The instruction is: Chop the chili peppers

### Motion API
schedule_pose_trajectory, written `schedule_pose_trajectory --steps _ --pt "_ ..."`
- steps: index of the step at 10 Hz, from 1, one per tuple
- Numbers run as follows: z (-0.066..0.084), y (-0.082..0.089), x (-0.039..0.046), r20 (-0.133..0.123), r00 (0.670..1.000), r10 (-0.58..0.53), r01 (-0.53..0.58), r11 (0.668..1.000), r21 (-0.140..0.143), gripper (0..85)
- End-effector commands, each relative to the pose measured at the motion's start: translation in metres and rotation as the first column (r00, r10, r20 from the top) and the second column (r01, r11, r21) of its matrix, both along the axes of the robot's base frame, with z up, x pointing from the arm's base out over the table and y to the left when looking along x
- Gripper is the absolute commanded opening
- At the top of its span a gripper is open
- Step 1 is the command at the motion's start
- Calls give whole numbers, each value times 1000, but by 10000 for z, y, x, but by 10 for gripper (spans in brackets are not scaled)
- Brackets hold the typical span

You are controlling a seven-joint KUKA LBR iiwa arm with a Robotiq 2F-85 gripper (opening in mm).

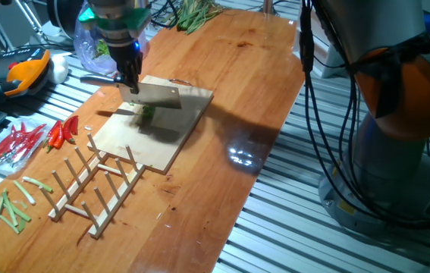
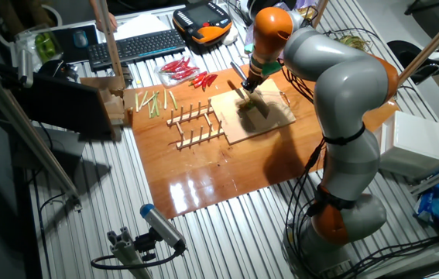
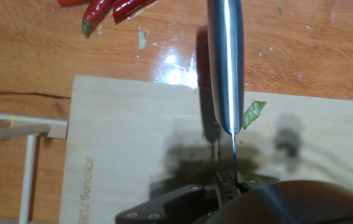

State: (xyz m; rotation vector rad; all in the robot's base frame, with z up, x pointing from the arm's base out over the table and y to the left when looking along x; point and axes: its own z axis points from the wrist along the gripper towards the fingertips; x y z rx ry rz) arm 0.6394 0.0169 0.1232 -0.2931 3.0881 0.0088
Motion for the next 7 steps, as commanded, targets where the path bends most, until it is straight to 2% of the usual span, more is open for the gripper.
schedule_pose_trajectory --steps 1,7 --pt "-31 6 3 3 1000 0 0 1000 3 0" --pt "-123 83 -27 7 1000 -17 17 1000 22 0"
